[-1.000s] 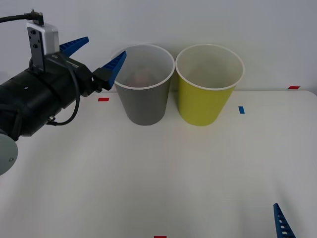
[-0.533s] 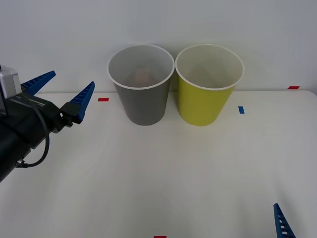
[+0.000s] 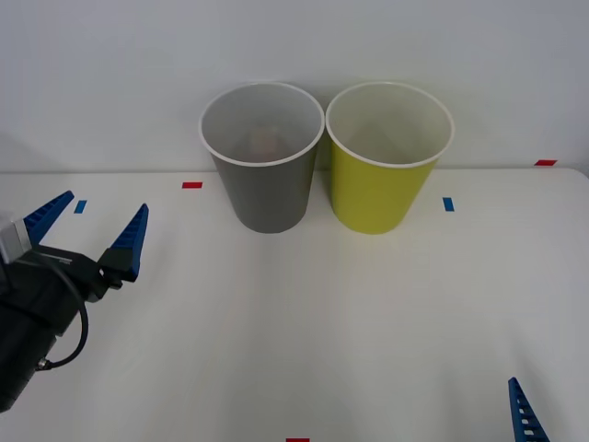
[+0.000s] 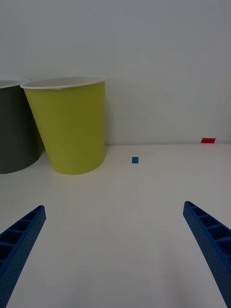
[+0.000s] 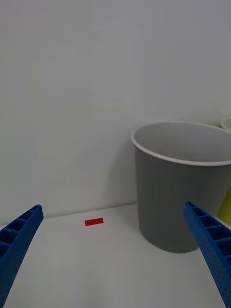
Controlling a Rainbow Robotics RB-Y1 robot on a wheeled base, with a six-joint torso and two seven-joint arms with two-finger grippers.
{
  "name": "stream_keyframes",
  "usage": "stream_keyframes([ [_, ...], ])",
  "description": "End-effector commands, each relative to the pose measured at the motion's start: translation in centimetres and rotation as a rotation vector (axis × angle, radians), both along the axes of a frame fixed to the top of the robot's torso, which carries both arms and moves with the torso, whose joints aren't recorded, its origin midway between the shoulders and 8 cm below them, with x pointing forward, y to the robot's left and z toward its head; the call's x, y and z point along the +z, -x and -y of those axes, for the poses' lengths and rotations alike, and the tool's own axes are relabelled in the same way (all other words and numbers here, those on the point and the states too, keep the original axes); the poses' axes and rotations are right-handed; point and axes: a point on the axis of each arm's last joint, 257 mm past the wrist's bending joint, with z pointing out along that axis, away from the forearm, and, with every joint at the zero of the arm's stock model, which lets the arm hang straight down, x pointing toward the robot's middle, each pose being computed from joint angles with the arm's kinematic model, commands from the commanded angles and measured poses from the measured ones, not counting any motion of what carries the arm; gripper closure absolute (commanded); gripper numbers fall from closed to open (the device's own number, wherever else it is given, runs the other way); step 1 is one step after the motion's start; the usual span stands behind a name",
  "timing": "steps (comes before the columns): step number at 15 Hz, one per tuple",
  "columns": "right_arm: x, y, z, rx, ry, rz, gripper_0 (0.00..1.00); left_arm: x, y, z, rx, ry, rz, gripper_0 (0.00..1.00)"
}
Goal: Put cans in the gray bin and PET bottles in the light green bin.
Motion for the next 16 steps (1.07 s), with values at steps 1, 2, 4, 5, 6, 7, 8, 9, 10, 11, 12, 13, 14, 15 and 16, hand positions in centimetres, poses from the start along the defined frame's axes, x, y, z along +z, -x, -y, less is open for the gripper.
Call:
stream_keyframes([
  [1, 0.0, 0.0, 0.0, 0.000, 0.000, 0.000, 0.00, -1.2, 0.7, -0.4, 0.027, -0.031, -0.009, 0.00],
  [2, 0.0, 0.0, 0.0, 0.000, 0.000, 0.000, 0.00, -0.8, 1.0, -0.8, 0.041, -0.077, 0.022, 0.00],
  [4, 0.0, 0.0, 0.0, 0.000, 0.000, 0.000, 0.00, 0.1, 2.2, -1.2, 0.072, -0.119, 0.095, 0.00],
  [5, 0.0, 0.0, 0.0, 0.000, 0.000, 0.000, 0.00, -0.2, 3.1, -1.8, 0.090, -0.116, 0.100, 0.00],
  [6, 0.0, 0.0, 0.0, 0.000, 0.000, 0.000, 0.00, -0.9, 4.7, -2.2, 0.107, -0.114, 0.104, 0.00],
  [7, 0.0, 0.0, 0.0, 0.000, 0.000, 0.000, 0.00, -1.3, 6.0, -2.4, 0.115, -0.105, 0.106, 0.00],
  [8, 0.0, 0.0, 0.0, 0.000, 0.000, 0.000, 0.00, -1.9, 7.4, -2.4, 0.121, -0.096, 0.100, 0.00],
  [9, 0.0, 0.0, 0.0, 0.000, 0.000, 0.000, 0.00, -2.4, 9.0, -2.4, 0.124, -0.084, 0.096, 0.00],
  [10, 0.0, 0.0, 0.0, 0.000, 0.000, 0.000, 0.00, -2.8, 10.1, -2.4, 0.126, -0.079, 0.091, 0.00],
  [11, 0.0, 0.0, 0.0, 0.000, 0.000, 0.000, 0.00, -3.0, 11.1, -2.4, 0.127, -0.083, 0.086, 0.00],
  [12, 0.0, 0.0, 0.0, 0.000, 0.000, 0.000, 0.00, -3.7, 12.0, -2.5, 0.128, -0.076, 0.066, 0.00],
  [13, 0.0, 0.0, 0.0, 0.000, 0.000, 0.000, 0.00, -3.9, 12.8, -2.5, 0.132, -0.065, 0.057, 0.00],
  [14, 0.0, 0.0, 0.0, 0.000, 0.000, 0.000, 0.00, -4.1, 13.5, -2.5, 0.136, -0.068, 0.054, 0.00],
  [15, 0.0, 0.0, 0.0, 0.000, 0.000, 0.000, 0.00, -4.5, 14.3, -2.3, 0.131, -0.092, 0.053, 0.00],
  [16, 0.0, 0.0, 0.0, 0.000, 0.000, 0.000, 0.00, -5.1, 15.4, -2.1, 0.131, -0.100, 0.069, 0.00],
])
